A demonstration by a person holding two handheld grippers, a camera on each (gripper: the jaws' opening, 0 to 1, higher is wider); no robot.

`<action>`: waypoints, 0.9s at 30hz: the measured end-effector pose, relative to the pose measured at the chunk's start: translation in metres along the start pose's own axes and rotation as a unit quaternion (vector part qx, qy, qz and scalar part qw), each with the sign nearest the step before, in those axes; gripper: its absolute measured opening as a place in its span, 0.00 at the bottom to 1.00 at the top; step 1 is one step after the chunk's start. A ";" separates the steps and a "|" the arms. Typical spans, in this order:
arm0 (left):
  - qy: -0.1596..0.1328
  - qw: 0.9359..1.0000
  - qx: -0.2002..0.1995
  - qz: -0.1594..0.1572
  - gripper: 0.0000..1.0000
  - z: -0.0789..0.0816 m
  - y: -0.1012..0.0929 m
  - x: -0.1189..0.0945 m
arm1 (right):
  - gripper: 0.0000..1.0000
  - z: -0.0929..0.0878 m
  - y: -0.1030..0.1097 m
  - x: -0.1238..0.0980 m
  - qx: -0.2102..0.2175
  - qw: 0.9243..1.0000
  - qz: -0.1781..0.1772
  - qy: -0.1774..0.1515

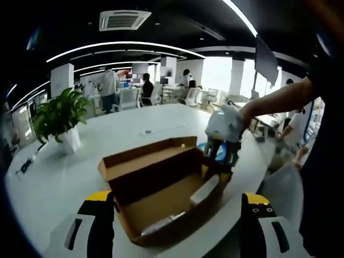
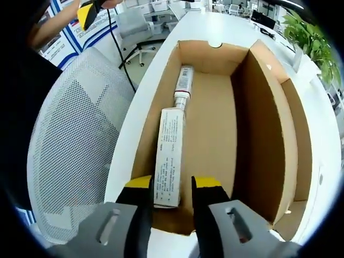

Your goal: Operate the shoe box by opening the lid, removing the specified soft item, and placing it in the target area until the item is outside and the box remains undamaged.

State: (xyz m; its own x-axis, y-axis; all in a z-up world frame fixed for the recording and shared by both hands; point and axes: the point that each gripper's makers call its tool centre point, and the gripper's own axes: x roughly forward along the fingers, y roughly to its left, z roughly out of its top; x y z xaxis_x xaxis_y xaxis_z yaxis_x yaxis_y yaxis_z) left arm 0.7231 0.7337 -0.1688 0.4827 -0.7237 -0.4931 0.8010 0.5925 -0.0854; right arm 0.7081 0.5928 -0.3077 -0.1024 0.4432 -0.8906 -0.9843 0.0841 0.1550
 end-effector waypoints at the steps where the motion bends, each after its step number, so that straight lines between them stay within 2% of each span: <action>1: 0.002 1.000 0.000 0.001 1.00 -0.001 0.000 0.000 | 0.21 -0.001 -0.002 0.001 0.000 1.000 -0.002 0.001; 3: 0.003 1.000 -0.001 0.002 1.00 -0.002 -0.001 0.000 | 0.17 0.000 -0.002 0.003 -0.002 1.000 -0.006 0.002; 15: 0.004 1.000 0.005 0.004 0.99 -0.004 -0.003 0.001 | 0.16 0.002 0.000 0.001 0.006 1.000 -0.023 0.008; 27: -0.007 1.000 0.011 0.006 0.99 0.002 -0.007 -0.002 | 0.15 0.016 -0.001 -0.018 -0.002 0.999 -0.046 -0.005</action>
State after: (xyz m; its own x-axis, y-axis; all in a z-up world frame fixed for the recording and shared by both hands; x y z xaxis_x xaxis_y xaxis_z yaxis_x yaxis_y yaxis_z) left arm 0.7174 0.7306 -0.1656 0.4963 -0.7218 -0.4824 0.8034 0.5924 -0.0599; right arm 0.7132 0.5992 -0.2854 -0.0102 0.4432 -0.8963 -0.9900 0.1217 0.0714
